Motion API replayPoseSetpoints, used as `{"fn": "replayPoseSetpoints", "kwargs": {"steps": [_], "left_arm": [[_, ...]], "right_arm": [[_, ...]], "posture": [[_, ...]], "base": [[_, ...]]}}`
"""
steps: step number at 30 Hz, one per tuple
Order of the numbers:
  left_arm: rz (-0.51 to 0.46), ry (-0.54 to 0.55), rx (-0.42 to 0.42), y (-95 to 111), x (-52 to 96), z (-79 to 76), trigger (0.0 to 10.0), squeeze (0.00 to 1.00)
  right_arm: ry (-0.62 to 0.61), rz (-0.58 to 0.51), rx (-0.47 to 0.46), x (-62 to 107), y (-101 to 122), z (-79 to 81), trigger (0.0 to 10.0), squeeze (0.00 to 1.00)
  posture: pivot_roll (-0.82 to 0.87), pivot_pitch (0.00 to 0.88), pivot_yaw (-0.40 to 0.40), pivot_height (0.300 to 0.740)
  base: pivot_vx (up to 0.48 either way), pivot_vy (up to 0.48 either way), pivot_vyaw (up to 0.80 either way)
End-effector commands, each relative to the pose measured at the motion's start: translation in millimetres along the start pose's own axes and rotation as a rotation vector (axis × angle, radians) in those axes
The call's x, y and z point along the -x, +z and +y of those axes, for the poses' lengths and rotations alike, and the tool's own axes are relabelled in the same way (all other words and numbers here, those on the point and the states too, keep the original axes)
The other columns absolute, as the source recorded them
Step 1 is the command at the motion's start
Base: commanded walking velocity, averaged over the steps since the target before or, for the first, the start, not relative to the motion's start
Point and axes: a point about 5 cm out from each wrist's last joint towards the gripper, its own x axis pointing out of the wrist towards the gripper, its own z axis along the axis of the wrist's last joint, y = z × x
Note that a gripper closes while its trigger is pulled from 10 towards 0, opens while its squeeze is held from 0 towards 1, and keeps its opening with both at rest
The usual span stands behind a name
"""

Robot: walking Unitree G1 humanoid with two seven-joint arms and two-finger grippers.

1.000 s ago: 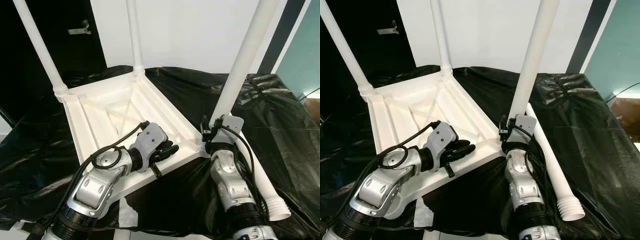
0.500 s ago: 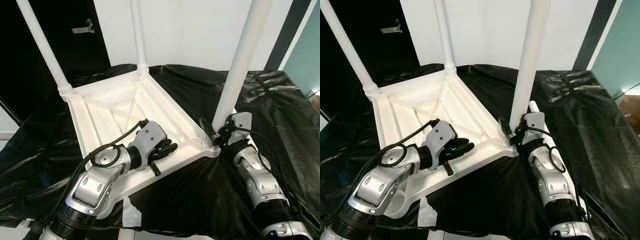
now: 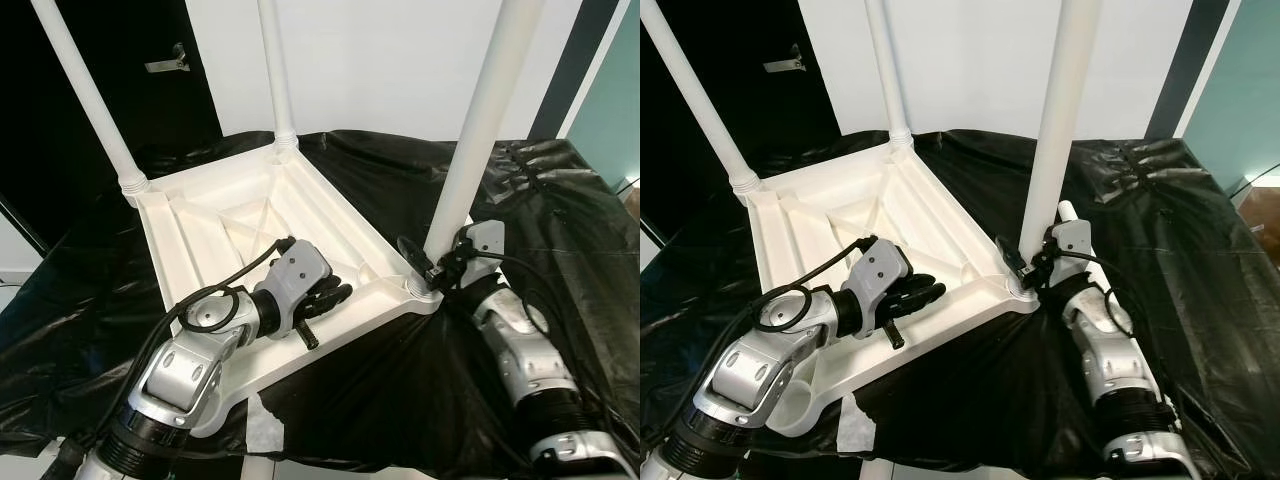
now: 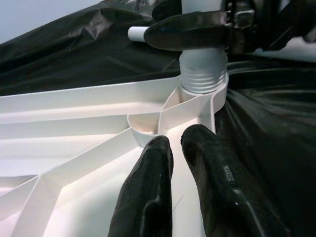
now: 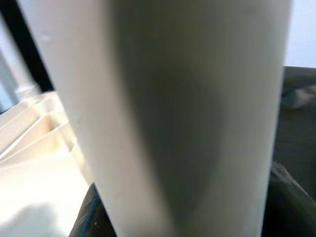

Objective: Building children table

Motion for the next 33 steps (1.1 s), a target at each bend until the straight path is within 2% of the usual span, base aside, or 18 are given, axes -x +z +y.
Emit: {"fn": "replayPoseSetpoints", "kwargs": {"steps": [1,6,11,16,20,25,27,28,29,32,33], "left_arm": [[0.003,0.03,0.008,-1,1.9,4.5,10.0,0.0],[0.004,0.027,0.01,-3,2.5,4.7,10.0,0.0],[0.004,0.025,0.011,-3,1.9,5.0,10.0,0.0],[-0.005,0.035,0.013,-2,-1.7,5.0,10.0,0.0],[-0.007,0.039,0.017,-1,-2.5,4.7,10.0,0.0],[-0.008,0.038,0.015,0,-4.5,4.5,10.0,0.0],[-0.008,0.038,0.015,0,-4.5,4.5,10.0,0.0],[-0.009,0.041,0.014,0,-4.3,5.4,10.0,0.0],[-0.009,0.041,0.014,0,-4.3,5.4,10.0,0.0],[-0.013,0.042,0.015,1,-4.0,5.4,10.0,0.0],[-0.013,0.042,0.015,1,-4.0,5.4,10.0,0.0]], "right_arm": [[-0.113,0.196,-0.048,14.3,-39,1.5,10.0,0.0],[-0.251,0.193,-0.031,7.9,-36,14.0,10.0,0.0],[-0.315,0.2,-0.042,6.1,-37,19.8,10.0,0.0],[-0.475,0.182,-0.11,8.3,-37,29.0,10.0,0.0],[-0.456,0.177,-0.134,7.9,-37,34.6,10.0,0.0],[-0.45,0.088,-0.047,5.3,-18,30.5,10.0,0.0],[-0.45,0.088,-0.047,5.3,-18,30.5,10.0,0.0],[-0.452,0.045,-0.017,3.3,-7,27.5,10.0,0.0],[-0.452,0.045,-0.017,3.3,-7,27.5,10.0,0.0],[-0.445,-0.062,-0.003,-4.4,21,25.4,10.0,0.0],[-0.445,-0.062,-0.003,-4.4,21,25.4,10.0,0.0]], "posture": [[-0.02,0.0,0.03,0.74],[-0.02,0.0,0.028,0.74],[-0.03,0.0,0.023,0.74],[-0.03,0.0,0.011,0.74],[-0.03,0.0,0.015,0.74],[-0.03,0.0,0.012,0.74],[-0.03,0.0,0.012,0.74],[-0.04,0.0,0.013,0.74],[-0.04,0.0,0.013,0.74],[-0.04,0.0,0.016,0.74],[-0.04,0.0,0.016,0.74]], "base": [[0.0,0.0,0.0],[0.0,0.0,0.0],[0.0,0.0,0.0],[0.0,0.0,0.0],[0.0,0.0,0.0],[0.0,0.0,0.0],[0.0,0.0,0.0],[0.0,0.0,0.0],[0.0,0.0,0.0],[0.0,0.0,0.0],[0.0,0.0,0.0]]}}
